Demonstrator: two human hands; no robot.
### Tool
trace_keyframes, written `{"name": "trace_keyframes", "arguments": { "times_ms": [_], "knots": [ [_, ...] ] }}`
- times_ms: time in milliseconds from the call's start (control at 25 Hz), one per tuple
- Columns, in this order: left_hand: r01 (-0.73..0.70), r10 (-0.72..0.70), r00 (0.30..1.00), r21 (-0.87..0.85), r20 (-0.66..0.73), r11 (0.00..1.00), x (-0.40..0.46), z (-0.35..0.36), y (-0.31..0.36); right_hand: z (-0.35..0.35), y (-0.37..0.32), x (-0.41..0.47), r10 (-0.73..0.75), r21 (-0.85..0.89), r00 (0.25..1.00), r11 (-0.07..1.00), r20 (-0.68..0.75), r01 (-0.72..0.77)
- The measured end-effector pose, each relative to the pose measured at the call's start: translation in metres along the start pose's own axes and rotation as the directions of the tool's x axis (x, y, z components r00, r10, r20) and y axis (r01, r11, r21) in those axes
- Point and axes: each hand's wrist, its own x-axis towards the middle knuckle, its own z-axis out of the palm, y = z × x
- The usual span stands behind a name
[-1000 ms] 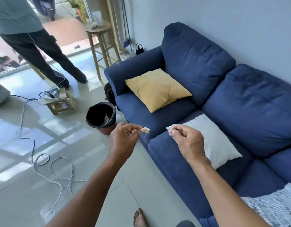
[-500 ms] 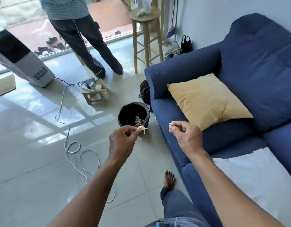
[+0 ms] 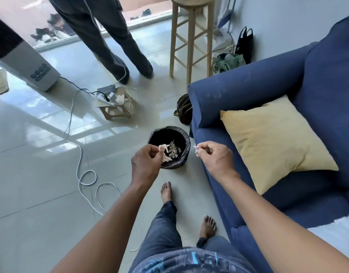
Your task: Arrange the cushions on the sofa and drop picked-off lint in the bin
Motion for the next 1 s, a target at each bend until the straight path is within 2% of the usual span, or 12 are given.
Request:
{"name": "trace_keyframes", "arguments": {
  "times_ms": [280,440,560,680,800,1000],
  "knots": [
    [0.012,-0.020,0.992,0.061,0.124,0.998,0.138,0.011,-0.016,0.080,-0.014,0.084,0.141,-0.059,0.988,0.988,-0.064,-0.145],
    [0.038,-0.062,0.984,0.145,0.168,0.989,0.202,0.047,-0.050,0.136,0.012,0.142,0.238,-0.107,0.965,0.963,-0.111,-0.249],
    [0.088,-0.121,0.975,0.175,0.186,0.981,0.244,0.077,-0.082,0.178,0.048,0.183,0.284,-0.158,0.956,0.943,-0.075,-0.293],
    [0.115,-0.171,0.957,0.233,0.233,0.966,0.274,0.111,-0.121,0.215,0.085,0.214,0.304,-0.206,0.951,0.929,-0.053,-0.308],
    [0.139,-0.236,0.928,0.322,0.287,0.937,0.288,0.129,-0.148,0.236,0.108,0.224,0.374,-0.254,0.927,0.900,0.033,-0.354],
    [0.156,-0.272,0.914,0.356,0.302,0.921,0.280,0.117,-0.140,0.218,0.097,0.212,0.438,-0.233,0.899,0.876,0.021,-0.421]
  ]
}}
